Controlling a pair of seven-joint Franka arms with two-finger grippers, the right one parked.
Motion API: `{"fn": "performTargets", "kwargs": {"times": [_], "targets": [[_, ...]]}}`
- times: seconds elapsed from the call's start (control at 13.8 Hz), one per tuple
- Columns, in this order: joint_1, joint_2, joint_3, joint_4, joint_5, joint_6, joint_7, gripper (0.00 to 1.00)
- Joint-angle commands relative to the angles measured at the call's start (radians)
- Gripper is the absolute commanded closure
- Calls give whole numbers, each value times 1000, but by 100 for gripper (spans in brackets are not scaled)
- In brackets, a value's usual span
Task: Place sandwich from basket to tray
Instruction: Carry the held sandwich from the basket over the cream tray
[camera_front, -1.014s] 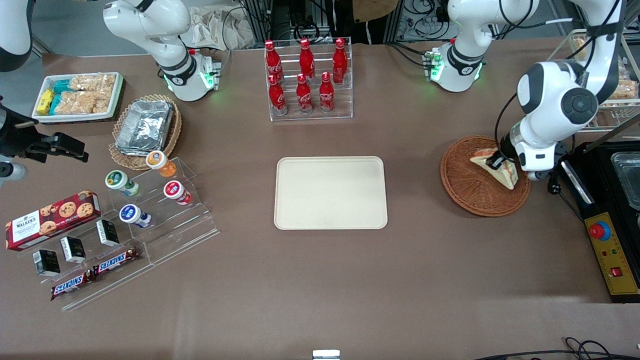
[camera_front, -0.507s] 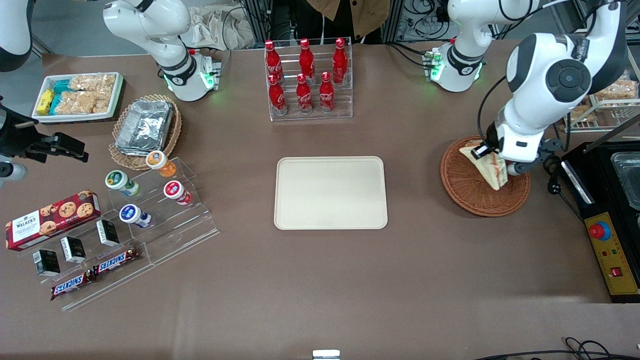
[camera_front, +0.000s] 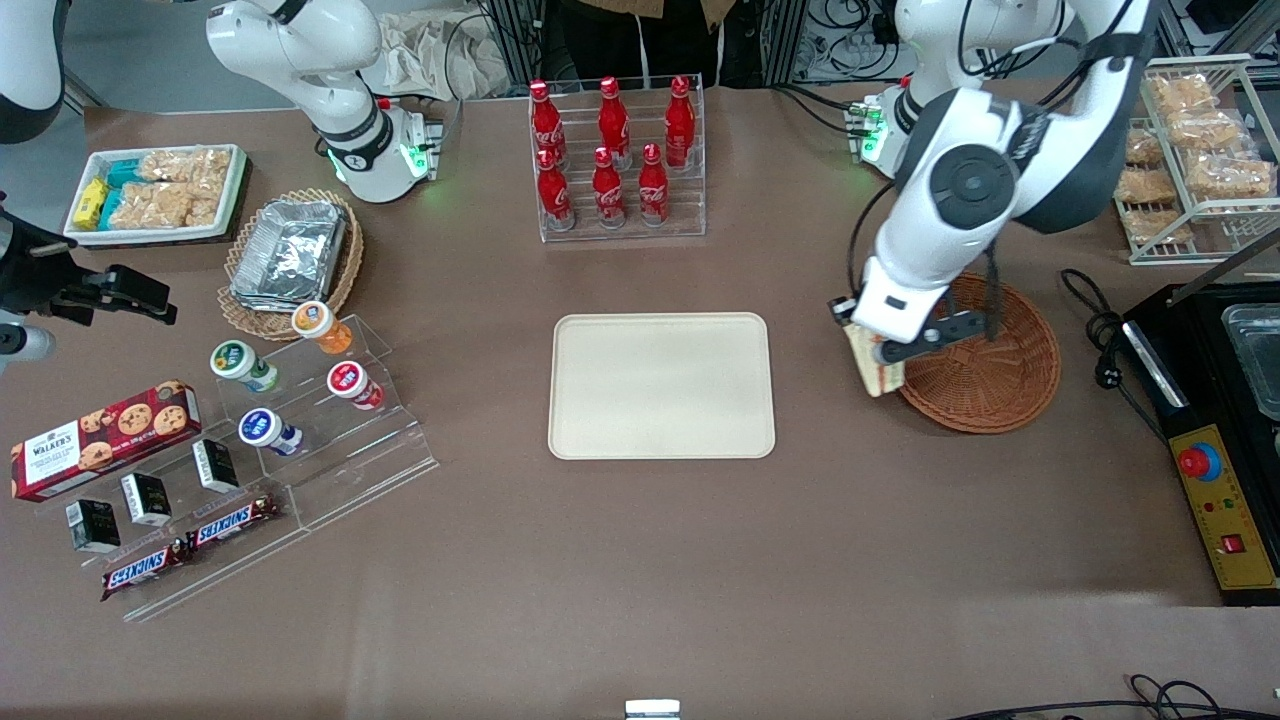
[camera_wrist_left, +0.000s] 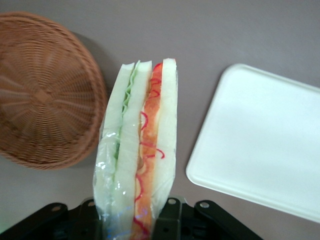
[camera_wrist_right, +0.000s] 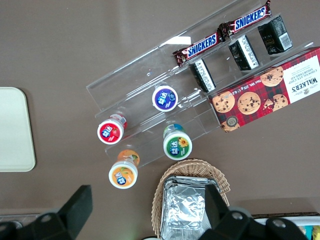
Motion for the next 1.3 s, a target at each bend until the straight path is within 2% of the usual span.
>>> {"fn": "performTargets", "kwargs": {"times": [0.0, 0.22, 0.43, 0.65, 0.87, 1.23], "targets": [[-6, 119, -69, 118, 14, -12, 0, 69], [-97, 234, -76, 183, 101, 24, -28, 68], [-141, 326, -76, 184, 171, 96, -118, 68], [-181, 421, -76, 184, 292, 122, -201, 67], [-193, 464, -76, 166, 303, 188, -229, 67], [-201, 490, -73, 143, 306, 202, -229, 66]]}}
